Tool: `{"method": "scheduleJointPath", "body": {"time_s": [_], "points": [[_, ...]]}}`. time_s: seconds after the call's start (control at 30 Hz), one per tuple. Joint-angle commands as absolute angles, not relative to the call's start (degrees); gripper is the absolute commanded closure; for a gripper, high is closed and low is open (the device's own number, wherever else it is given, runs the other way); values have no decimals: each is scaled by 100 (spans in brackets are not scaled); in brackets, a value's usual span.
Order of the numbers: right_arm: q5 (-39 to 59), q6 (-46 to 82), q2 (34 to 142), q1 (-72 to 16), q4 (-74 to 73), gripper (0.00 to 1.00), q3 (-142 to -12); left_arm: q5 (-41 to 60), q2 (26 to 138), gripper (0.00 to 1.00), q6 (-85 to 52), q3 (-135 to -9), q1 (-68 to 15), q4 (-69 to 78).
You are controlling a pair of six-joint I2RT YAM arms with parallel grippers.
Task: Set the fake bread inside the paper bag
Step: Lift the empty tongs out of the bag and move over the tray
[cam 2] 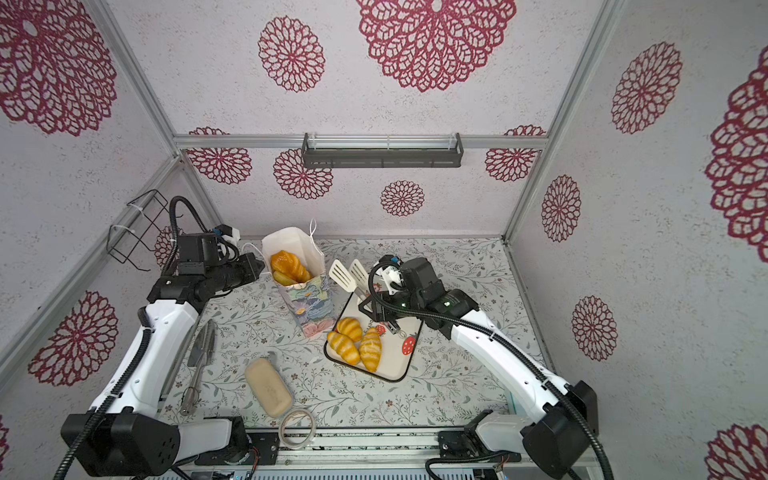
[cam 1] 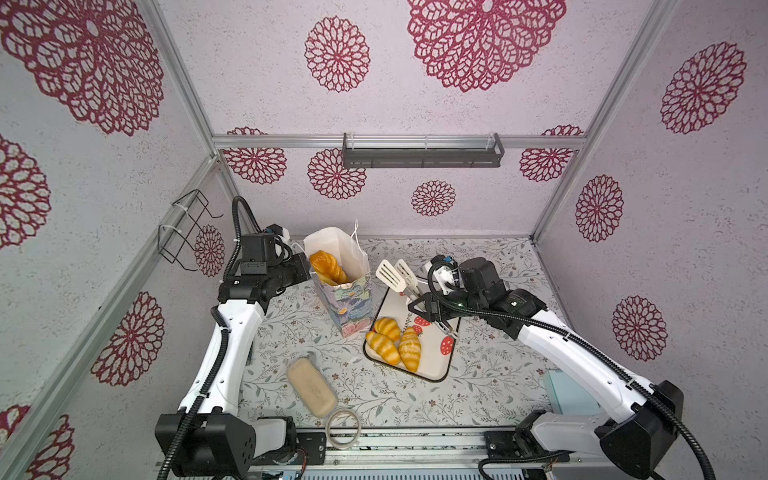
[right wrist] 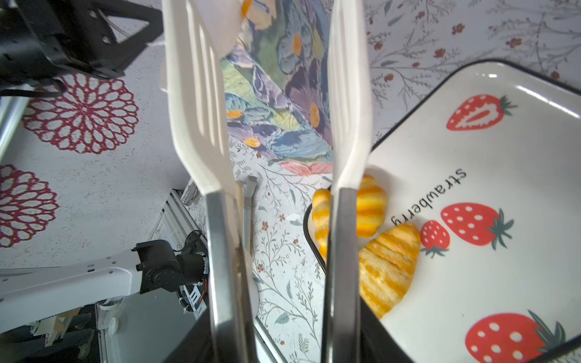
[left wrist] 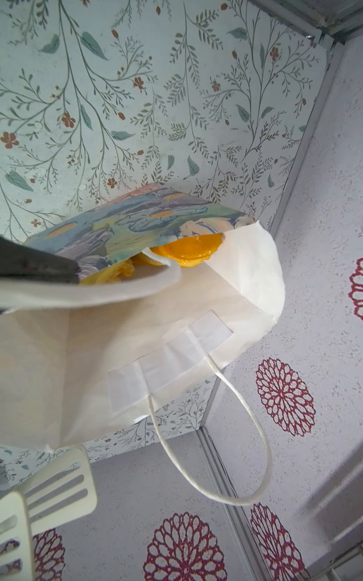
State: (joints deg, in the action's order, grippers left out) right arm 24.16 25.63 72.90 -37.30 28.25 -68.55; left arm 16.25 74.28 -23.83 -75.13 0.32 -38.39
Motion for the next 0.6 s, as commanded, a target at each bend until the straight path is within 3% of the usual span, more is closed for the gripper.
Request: {"method": "scheduleJointPath", "body": {"time_s": [0.0,0.57], "points": [[2257,2584,6958,-3684,3124,48,-6889,1670,7392,100,-2400,-7454,70,-3744],[2170,2703,6562,-3665,4111,48,-6185,1706,7398,100,-2418,-7444,62,-3735]]}}
